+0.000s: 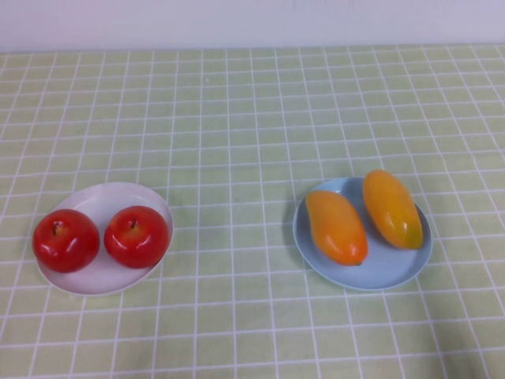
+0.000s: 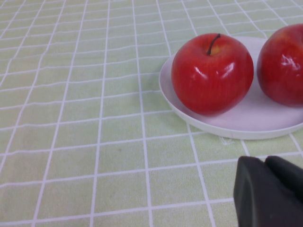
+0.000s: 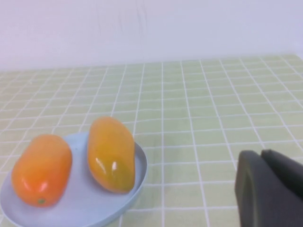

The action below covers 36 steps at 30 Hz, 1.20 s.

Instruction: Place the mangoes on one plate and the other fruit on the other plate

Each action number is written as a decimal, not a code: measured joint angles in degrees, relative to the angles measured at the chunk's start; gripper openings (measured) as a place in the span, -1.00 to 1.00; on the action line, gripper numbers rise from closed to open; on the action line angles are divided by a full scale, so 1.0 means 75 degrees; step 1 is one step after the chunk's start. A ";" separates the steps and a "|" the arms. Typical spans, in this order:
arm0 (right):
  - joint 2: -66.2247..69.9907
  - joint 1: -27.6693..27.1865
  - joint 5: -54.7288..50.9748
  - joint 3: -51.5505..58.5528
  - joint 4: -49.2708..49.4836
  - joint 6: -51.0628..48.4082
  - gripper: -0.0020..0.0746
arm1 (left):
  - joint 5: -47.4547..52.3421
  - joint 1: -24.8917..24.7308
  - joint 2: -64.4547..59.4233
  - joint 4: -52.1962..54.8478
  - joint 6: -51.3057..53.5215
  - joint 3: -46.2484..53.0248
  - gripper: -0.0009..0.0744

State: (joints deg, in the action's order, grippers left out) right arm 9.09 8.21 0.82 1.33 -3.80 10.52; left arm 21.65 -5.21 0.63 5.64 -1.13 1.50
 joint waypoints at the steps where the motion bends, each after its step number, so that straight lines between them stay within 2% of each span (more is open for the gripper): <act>1: -0.0182 0.0000 -0.0150 0.0000 0.0000 0.0000 -0.99 | 0.0000 0.0000 0.0000 0.0000 0.0000 0.0000 -0.97; 11: -0.1274 0.0000 -0.1936 0.0018 0.0017 0.0000 -0.99 | 0.0000 0.0000 0.0010 0.0000 0.0000 0.0000 -0.97; 22: -0.1274 0.0000 -0.2036 0.0023 -0.0346 -0.0044 -0.99 | 0.0000 0.0000 0.0010 0.0000 0.0000 0.0000 -0.97; 29: -0.1274 0.0000 -0.2696 0.0040 0.0834 -0.1529 -0.99 | 0.0000 0.0000 0.0010 0.0000 0.0000 0.0000 -0.97; 36: -0.1274 0.0000 -0.2730 0.0053 0.1182 -0.1797 -0.99 | 0.0000 0.0000 0.0010 0.0000 0.0000 0.0000 -0.97</act>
State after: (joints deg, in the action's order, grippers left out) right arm -0.47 8.21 -19.65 1.73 5.07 -2.96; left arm 21.65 -5.21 0.71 5.64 -1.13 1.50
